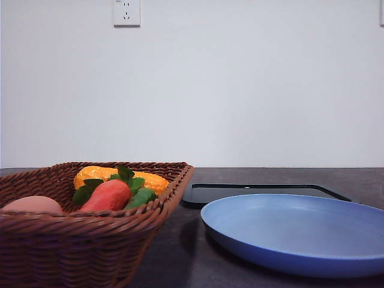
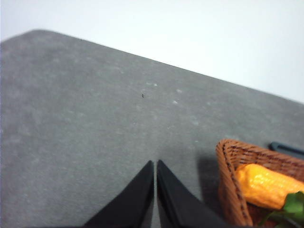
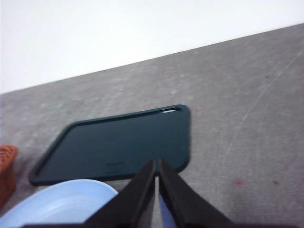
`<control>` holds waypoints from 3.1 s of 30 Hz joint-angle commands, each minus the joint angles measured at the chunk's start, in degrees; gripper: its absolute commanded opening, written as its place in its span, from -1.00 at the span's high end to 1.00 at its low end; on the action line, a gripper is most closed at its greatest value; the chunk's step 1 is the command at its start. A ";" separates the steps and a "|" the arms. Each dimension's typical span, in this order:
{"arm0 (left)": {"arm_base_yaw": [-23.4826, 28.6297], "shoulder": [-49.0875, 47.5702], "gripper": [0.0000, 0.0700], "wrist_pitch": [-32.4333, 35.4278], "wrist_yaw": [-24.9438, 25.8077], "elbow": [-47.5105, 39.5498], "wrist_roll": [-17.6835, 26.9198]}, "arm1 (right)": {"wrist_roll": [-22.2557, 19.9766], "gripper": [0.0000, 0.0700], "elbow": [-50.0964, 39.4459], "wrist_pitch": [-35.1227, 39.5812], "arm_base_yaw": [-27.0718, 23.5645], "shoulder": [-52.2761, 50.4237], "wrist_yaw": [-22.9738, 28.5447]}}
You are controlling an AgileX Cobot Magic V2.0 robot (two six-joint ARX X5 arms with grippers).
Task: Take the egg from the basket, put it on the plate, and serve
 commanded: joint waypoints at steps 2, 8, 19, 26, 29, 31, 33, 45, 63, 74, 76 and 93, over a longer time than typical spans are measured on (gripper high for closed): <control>0.11 -0.04 1.00 0.07 0.04 -1.09 -5.03 | 3.44 1.00 0.11 0.75 -0.02 -0.17 -0.15; 0.11 2.16 1.00 -7.95 0.07 5.04 -5.83 | 6.02 1.00 4.36 -3.99 -0.02 1.27 -0.13; 0.11 18.77 1.00 -11.50 4.56 18.40 -4.57 | 4.79 1.00 17.45 -13.55 -0.02 16.35 -0.81; -0.01 32.85 1.00 -13.13 13.58 24.81 1.55 | 0.38 1.00 24.45 -17.20 -0.02 29.49 -8.31; -0.45 38.76 1.00 -15.49 17.09 28.06 4.41 | 0.05 1.00 26.29 -19.44 -0.02 35.55 -13.89; -1.27 42.38 1.00 -17.67 19.30 30.36 5.79 | -0.48 1.00 27.03 -20.87 -0.02 39.48 -17.59; -2.42 45.54 1.00 -20.10 20.97 32.68 6.80 | -0.78 1.00 27.26 -22.13 -0.02 43.04 -19.63; -8.60 51.82 0.59 -23.63 23.06 37.94 8.10 | -3.77 0.41 27.28 -24.76 -0.02 57.04 -19.36; -10.45 51.82 0.15 -24.11 23.06 37.94 7.28 | -1.79 0.98 27.28 -14.57 0.90 71.04 -22.55; -13.76 51.82 -0.22 -26.52 23.15 38.61 5.83 | 0.68 1.00 28.10 -15.63 0.43 62.97 -22.59; -16.08 51.82 -0.22 -29.42 23.08 39.96 5.84 | 0.60 1.00 28.54 -17.58 -0.12 60.23 -22.55; -40.80 62.53 -0.22 -34.21 0.02 43.67 1.05 | 0.66 1.00 28.89 -21.50 -7.22 45.61 -22.60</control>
